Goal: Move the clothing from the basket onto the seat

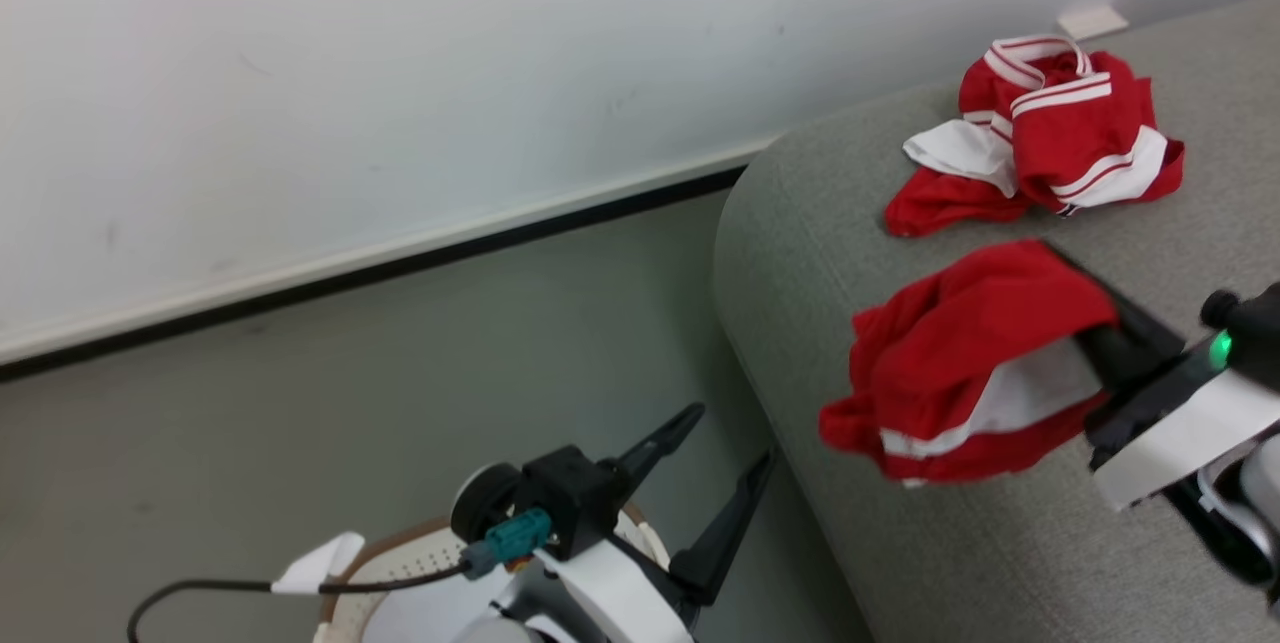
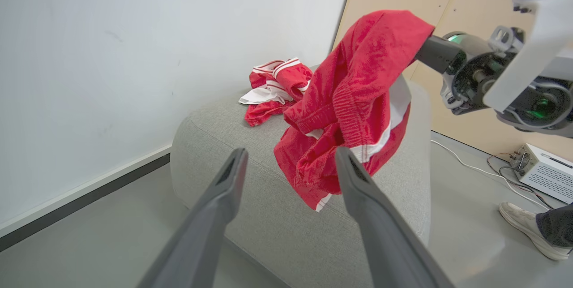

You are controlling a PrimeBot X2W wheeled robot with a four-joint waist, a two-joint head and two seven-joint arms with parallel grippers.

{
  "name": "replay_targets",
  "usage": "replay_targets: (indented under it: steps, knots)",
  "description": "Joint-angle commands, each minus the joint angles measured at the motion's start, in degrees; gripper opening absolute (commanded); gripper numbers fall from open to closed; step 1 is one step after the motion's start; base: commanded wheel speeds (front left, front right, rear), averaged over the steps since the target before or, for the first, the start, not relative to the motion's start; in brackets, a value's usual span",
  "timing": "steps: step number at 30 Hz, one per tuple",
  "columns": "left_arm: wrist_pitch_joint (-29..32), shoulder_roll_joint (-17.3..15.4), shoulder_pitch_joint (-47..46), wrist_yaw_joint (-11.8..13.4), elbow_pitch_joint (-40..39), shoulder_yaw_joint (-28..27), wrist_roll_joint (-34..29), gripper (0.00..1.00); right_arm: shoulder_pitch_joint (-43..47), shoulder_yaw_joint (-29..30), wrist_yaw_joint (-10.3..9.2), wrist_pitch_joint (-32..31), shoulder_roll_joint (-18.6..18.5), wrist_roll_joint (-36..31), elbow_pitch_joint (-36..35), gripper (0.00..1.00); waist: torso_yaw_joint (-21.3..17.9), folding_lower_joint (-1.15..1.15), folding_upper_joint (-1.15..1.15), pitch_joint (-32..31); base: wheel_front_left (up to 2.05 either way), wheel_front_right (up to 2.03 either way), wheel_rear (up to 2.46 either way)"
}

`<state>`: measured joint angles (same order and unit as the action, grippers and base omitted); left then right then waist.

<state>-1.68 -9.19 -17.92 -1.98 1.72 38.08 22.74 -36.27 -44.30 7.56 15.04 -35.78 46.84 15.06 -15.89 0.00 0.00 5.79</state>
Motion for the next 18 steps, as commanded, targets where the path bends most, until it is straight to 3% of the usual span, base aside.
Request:
replay_targets:
  steps: [1,11,18]
  knots:
    - [0.09,-0.45,-0.72,-0.12,-0.08,-0.01,-0.28,1.0,-0.72,0.81,-0.14,0.19,0.5,-0.59,0.3,0.0,0.64,0.0,0.0,2.25,0.0,0.0,0.0]
    - [2.44,-1.71,-10.05,-1.54,-3.52,-1.15,-2.17,1.0,-12.38,23.32,-0.15,0.19,3.93,-12.49,6.93,0.0,4.82,0.0,0.0,17.31,0.0,0.0,0.0]
    - [2.97,-1.86,-15.2,-2.23,-4.6,-1.71,-2.71,1.0,-24.74,41.73,-0.15,0.09,2.14,-20.06,12.0,0.0,7.6,0.0,0.0,25.0,0.0,0.0,0.0]
